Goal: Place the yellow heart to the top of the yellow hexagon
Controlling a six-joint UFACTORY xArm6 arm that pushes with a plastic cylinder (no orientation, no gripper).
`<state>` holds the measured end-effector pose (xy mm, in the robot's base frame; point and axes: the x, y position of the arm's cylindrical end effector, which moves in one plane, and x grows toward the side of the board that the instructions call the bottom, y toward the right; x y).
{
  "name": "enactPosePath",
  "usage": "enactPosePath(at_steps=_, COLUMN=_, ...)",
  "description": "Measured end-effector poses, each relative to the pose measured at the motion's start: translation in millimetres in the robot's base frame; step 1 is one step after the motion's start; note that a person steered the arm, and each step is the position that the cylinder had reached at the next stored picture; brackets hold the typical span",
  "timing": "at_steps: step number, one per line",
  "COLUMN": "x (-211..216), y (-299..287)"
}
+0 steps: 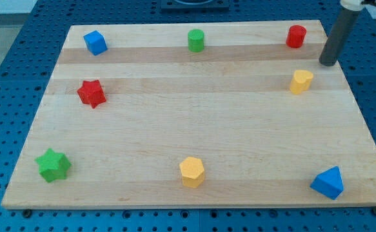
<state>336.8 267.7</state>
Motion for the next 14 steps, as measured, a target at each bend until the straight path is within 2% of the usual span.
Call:
enactPosePath(at_steps=2, x=29.8, y=-28.3)
enactPosePath(at_steps=4, x=65.4, y=-88.8)
enactPosePath(at_steps=8, x=170.7, y=-216.1)
enactPosePath(at_steps=10, x=162.5, y=-216.3)
enactPosePath(at_steps=12, x=176.5, y=-258.8)
enactPosePath(at_steps=14, x=191.9, y=-263.7)
